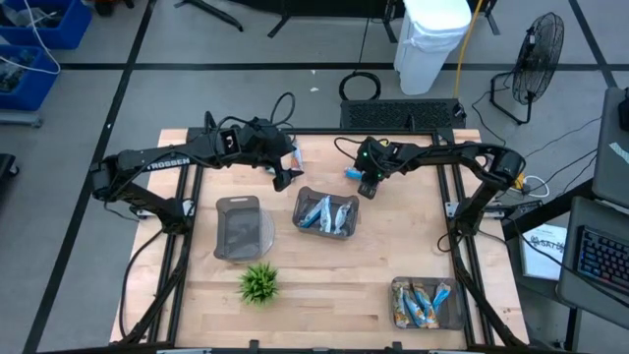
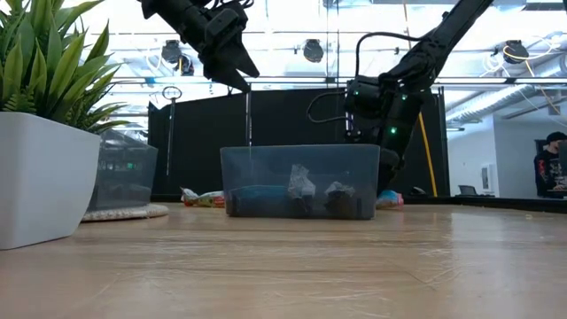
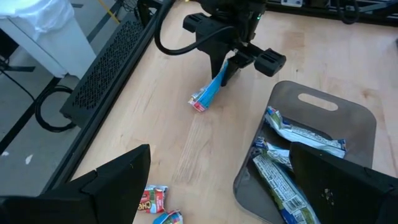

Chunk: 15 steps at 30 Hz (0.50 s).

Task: Pick and place Granola Bars by type
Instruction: Put the red granola bar into the middle left black bin

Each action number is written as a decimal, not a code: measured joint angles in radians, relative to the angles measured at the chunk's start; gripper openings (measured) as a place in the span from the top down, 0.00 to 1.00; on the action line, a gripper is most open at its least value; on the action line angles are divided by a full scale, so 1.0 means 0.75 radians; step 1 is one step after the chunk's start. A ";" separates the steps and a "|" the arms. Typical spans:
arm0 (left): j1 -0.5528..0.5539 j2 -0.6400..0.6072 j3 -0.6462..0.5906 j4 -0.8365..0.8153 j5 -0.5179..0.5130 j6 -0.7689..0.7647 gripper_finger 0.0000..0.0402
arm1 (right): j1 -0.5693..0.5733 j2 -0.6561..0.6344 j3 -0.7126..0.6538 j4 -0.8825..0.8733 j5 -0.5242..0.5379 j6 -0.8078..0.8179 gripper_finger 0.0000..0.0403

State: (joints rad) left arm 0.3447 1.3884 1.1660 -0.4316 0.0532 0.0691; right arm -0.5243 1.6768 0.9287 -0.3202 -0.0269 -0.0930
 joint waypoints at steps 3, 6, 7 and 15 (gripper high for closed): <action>0.000 0.000 0.000 0.001 0.000 0.000 0.03 | 0.000 -0.001 0.000 0.001 0.000 -0.008 0.95; 0.000 0.000 0.000 0.002 -0.001 0.000 0.03 | 0.000 -0.004 0.000 0.002 0.019 0.004 0.96; 0.000 0.000 0.000 0.003 -0.001 0.000 0.03 | 0.000 -0.012 0.000 -0.003 0.037 0.014 0.96; 0.000 0.000 0.000 0.053 0.001 0.000 0.03 | 0.001 -0.218 0.035 -0.023 0.069 0.010 0.99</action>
State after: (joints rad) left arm 0.3447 1.3884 1.1660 -0.3918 0.0539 0.0692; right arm -0.5240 1.5131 0.9552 -0.3375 0.0250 -0.0858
